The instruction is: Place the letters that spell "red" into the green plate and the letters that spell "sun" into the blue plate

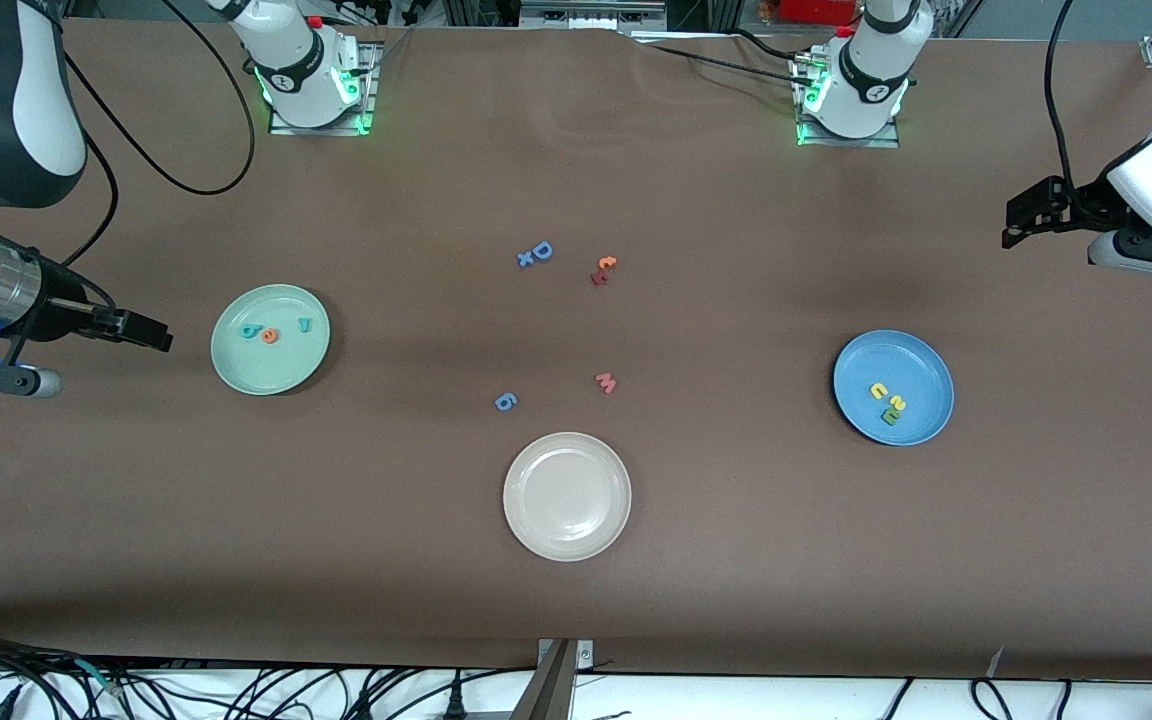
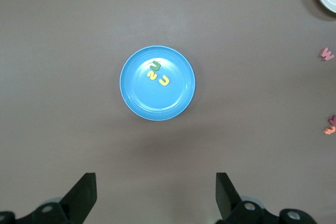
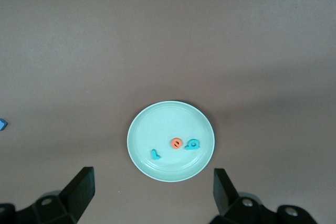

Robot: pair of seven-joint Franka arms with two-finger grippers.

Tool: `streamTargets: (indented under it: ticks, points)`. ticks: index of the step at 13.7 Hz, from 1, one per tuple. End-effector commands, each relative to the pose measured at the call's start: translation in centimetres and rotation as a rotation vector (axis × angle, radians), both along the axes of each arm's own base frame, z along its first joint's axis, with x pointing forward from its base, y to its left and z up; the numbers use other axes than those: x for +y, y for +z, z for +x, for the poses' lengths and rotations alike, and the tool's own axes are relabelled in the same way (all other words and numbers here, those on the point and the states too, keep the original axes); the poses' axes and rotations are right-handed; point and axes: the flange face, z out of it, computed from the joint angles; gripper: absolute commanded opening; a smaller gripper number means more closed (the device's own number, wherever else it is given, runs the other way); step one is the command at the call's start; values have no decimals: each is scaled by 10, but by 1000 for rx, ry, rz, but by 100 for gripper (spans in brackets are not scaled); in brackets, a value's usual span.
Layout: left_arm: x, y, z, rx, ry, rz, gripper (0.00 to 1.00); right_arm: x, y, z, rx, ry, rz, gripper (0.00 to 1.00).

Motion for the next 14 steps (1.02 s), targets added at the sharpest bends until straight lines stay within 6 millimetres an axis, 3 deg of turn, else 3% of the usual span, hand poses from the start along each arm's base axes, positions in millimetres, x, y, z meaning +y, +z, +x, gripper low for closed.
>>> streamTargets:
  ticks: [1,14]
  points:
    - [2,3,-2,-11,-9,22,100,0,1,-4,-4,6,0,100]
    - [6,4,3,-16,-3,25,100,-1,5,-2,-12,0,11,99]
